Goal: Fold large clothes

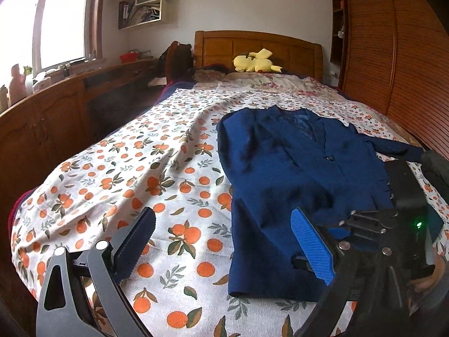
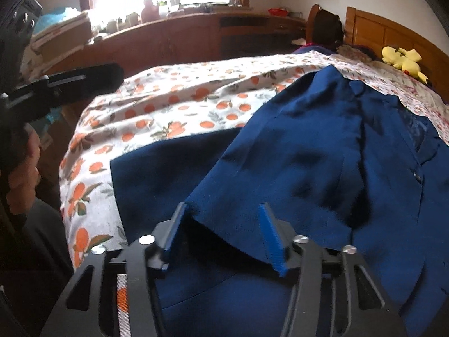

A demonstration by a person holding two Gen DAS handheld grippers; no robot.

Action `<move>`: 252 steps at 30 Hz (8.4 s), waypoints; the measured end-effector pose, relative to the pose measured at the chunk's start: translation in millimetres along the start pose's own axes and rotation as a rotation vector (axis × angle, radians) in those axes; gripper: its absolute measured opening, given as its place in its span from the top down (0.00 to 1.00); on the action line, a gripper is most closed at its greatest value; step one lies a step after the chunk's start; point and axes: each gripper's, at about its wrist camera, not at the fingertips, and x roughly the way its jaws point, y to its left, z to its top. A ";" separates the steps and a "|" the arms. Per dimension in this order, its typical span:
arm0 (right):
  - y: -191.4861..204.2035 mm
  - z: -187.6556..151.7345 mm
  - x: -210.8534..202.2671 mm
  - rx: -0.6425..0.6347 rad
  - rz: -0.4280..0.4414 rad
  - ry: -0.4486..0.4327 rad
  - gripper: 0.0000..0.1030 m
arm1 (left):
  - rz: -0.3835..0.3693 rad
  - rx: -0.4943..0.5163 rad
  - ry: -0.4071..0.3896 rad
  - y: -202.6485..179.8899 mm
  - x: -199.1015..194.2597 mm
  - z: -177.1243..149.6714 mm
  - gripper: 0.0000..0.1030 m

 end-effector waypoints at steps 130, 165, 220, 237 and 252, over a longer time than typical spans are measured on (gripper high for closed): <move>-301.1 -60.9 -237.5 0.404 -0.778 -0.143 0.51 | -0.308 0.233 -0.183 -202.3 116.9 11.8 0.02; -478.6 -75.0 -138.0 0.485 -0.994 0.210 0.99 | -0.317 0.228 -0.156 -201.1 122.7 12.9 0.02; -408.2 -120.5 -140.0 0.593 -0.734 0.158 0.83 | -0.318 0.228 -0.147 -201.3 125.2 9.9 0.02; -324.8 -8.8 -206.1 0.346 -0.863 -0.133 0.99 | -0.331 0.217 -0.137 -184.6 109.1 13.0 0.03; -186.5 25.0 -157.8 0.216 -0.554 -0.154 0.87 | -0.345 0.156 -0.110 -150.1 97.7 10.5 0.03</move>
